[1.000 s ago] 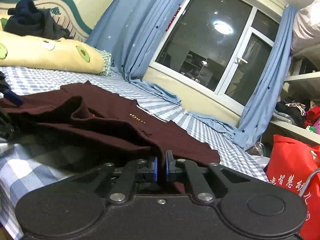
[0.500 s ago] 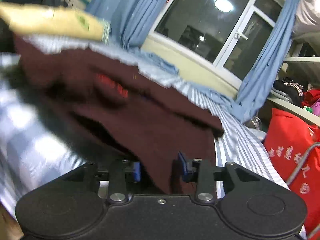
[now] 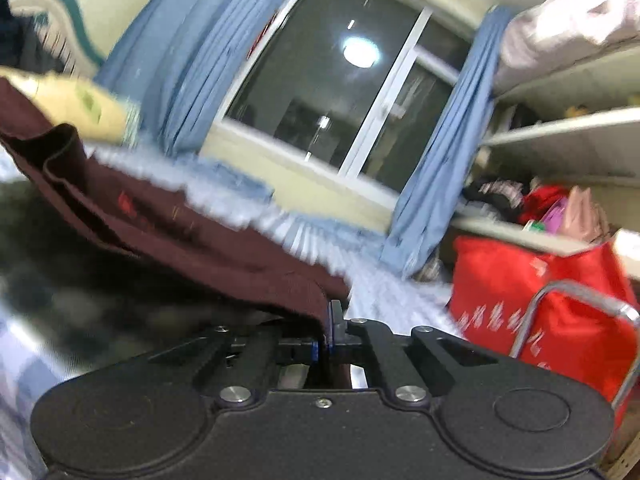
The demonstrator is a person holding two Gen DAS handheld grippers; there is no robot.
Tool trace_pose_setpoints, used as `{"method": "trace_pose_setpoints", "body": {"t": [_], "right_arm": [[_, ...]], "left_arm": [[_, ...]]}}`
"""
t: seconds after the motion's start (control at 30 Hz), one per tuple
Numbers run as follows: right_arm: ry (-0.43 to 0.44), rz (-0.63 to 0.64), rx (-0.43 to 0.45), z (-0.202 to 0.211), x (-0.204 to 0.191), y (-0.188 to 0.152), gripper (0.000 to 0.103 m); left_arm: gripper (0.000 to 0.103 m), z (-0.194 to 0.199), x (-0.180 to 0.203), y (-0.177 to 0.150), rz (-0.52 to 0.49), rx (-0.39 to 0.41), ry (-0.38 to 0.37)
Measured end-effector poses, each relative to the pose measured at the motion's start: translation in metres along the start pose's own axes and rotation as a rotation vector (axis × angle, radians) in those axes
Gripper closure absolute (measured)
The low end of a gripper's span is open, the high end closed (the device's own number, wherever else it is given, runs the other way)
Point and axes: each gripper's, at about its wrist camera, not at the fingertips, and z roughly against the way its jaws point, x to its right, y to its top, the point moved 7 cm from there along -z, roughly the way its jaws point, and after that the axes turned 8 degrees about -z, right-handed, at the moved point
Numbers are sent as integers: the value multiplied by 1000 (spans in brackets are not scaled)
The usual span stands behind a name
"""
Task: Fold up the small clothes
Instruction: 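Lift the hem with both tools and fold it over toward the collar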
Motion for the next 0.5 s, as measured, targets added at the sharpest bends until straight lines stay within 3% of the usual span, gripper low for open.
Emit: {"method": "trace_pose_setpoints", "body": {"t": [0.17,0.33,0.5], "right_arm": [[-18,-67,131,60,27,48,100],[-55,-97,239,120,51,88,100],[-62,-129,256,130,66,109,100]], "left_arm": [[99,59,-23,35,44,99,-21],[98,120,-35,76,-25,212,-9],[98,127,-30,97,-37,219,-38]]}}
